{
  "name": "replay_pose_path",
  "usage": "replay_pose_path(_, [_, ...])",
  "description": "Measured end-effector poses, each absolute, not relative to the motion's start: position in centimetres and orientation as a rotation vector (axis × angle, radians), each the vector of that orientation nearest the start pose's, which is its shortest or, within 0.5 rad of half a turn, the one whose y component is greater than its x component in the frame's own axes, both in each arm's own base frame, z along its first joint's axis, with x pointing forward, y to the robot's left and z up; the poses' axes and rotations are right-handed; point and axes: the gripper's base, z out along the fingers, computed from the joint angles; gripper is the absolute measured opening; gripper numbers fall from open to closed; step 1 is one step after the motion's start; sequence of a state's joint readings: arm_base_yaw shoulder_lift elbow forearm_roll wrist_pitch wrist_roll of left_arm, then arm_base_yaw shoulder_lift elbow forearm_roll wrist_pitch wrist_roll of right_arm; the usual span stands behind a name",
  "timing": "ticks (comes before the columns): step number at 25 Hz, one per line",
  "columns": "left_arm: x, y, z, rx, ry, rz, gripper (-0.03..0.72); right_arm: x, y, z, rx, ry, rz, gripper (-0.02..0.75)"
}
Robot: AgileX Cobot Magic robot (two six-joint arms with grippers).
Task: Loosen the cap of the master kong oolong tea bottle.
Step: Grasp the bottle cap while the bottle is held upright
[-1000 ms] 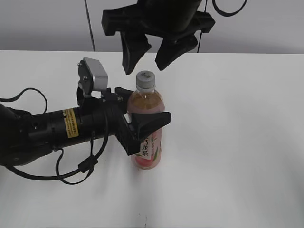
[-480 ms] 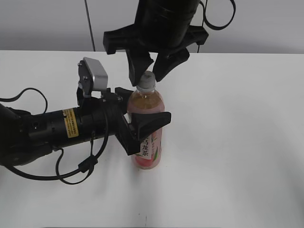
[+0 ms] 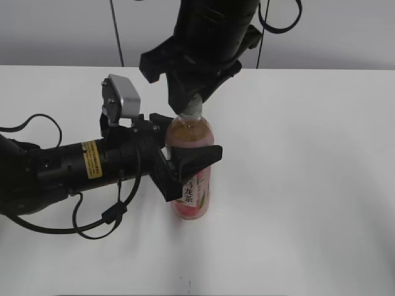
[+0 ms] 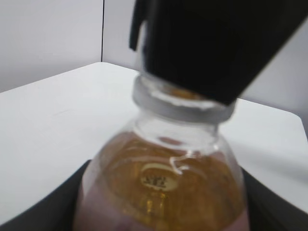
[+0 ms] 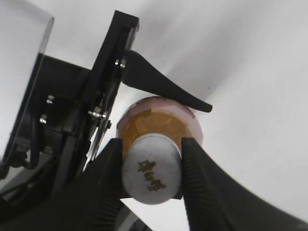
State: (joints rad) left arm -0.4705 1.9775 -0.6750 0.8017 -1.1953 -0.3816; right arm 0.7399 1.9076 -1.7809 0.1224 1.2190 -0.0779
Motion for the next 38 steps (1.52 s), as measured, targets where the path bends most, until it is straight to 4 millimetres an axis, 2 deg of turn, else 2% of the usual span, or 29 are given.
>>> replay_pose_path(4, [25.93, -20.01, 12.88, 0.924, 1.536, -0.986, 0.457, 29.5, 28.36, 30.29, -1.396, 2.486, 0.268, 0.279])
replay_pose_path(12, [25.93, -20.01, 12.88, 0.924, 1.536, -0.986, 0.457, 29.47, 28.37, 30.33, -1.833, 2.15, 0.188, 0.279])
replay_pose_path(18, [25.93, -20.01, 12.87, 0.924, 1.537, -0.985, 0.457, 29.39, 28.36, 30.4, -2.224, 1.718, 0.101, 0.279])
replay_pose_path(23, [25.93, -20.01, 12.87, 0.924, 1.537, -0.985, 0.457, 29.31, 28.42, 30.42, -2.485, 1.304, 0.02, 0.279])
replay_pose_path(32, [25.94, -20.01, 12.87, 0.924, 1.538, -0.984, 0.457, 29.28, 28.39, 30.45, -2.765, 0.534, -0.119, 0.279])
replay_pose_path(38, [25.96, -20.01, 12.87, 0.92, 1.54, -0.985, 0.457, 29.28, 28.4, 30.45, -2.822, 0.16, -0.179, 0.279])
